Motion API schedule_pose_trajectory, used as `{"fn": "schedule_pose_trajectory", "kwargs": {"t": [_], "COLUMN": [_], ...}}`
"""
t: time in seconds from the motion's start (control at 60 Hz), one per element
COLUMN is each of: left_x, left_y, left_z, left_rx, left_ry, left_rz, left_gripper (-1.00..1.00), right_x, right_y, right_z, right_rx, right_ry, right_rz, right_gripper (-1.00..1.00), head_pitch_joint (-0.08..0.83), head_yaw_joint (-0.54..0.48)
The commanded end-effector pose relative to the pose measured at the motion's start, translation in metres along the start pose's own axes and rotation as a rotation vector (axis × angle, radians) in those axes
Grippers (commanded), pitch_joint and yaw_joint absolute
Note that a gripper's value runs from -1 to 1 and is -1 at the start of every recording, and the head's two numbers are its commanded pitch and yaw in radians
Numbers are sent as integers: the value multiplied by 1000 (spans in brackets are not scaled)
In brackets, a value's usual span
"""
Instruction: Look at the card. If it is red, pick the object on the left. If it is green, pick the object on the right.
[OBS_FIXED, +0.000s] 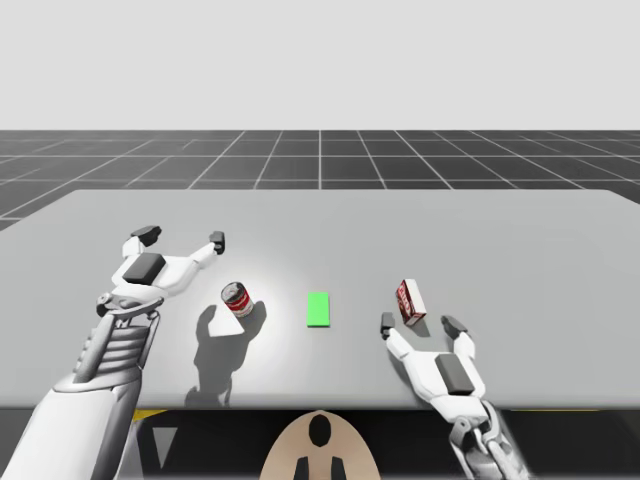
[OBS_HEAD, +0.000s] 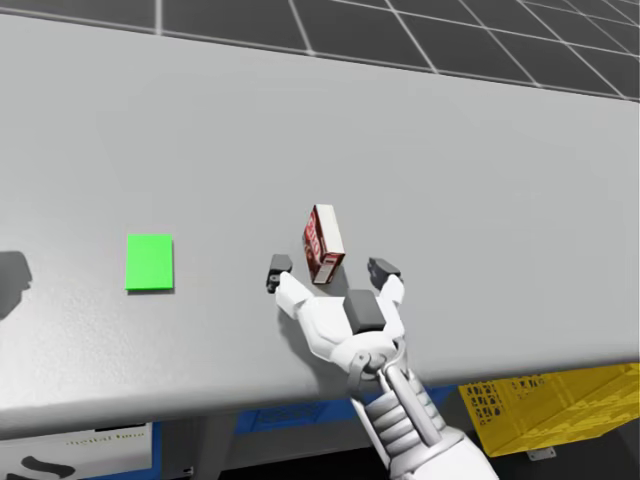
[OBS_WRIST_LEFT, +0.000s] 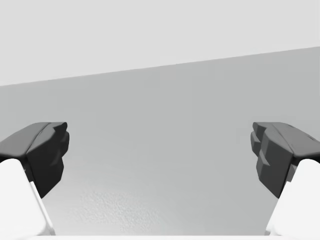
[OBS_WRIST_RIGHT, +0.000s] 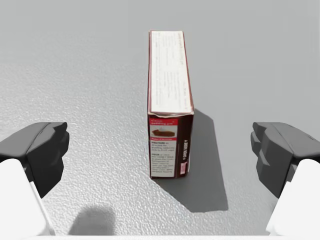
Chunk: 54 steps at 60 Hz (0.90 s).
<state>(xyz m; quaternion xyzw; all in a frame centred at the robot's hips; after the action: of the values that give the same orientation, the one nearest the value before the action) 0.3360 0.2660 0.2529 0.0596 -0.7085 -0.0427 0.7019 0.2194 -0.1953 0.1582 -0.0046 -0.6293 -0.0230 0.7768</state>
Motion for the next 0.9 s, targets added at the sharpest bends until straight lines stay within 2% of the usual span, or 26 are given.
{"fn": "schedule_pose_trajectory", "kwargs": {"t": [0.017,0.267,0.4,0.45,0.483,0.5,0.517,0.55,0.767,0.867,0.9], "left_x": [0,0,-1,-1,-1,0,0,0,0,0,0], "left_y": [0,-1,-2,-3,-3,-3,-3,-3,-3,-3,-4], "left_z": [0,0,-1,-1,-1,-1,-1,-1,-2,-1,-1], "left_rx": [1,-1,-5,-5,-5,-5,-5,-5,-6,-5,-5], "left_ry": [0,3,4,4,4,3,3,2,0,-1,0], "left_rz": [1,2,0,-1,-1,0,0,1,0,0,1], "left_gripper": [-1000,-1000,-1000,-1000,-1000,-1000,-1000,-1000,-1000,-1000,-1000], "right_x": [-2,3,-5,-7,-8,-8,-8,-8,-7,-8,-8], "right_y": [14,16,15,15,16,16,16,16,17,17,18], "right_z": [-16,-38,-43,-43,-43,-43,-43,-42,-39,-38,-38], "right_rx": [-19,-16,6,9,-5,-21,-21,-16,-1,5,10], "right_ry": [20,23,69,60,31,1,-3,-4,-12,-16,-16], "right_rz": [-49,-49,-60,-33,-7,11,10,4,-8,-4,-3], "right_gripper": [-1000,-1000,-1000,-1000,-676,700,935,1000,1000,1000,1000], "head_pitch_joint": [691,690,691,691,690,689,688,687,650,588,541], "head_yaw_joint": [-335,-334,-330,-333,-334,-335,-335,-336,-334,-335,-337]}}
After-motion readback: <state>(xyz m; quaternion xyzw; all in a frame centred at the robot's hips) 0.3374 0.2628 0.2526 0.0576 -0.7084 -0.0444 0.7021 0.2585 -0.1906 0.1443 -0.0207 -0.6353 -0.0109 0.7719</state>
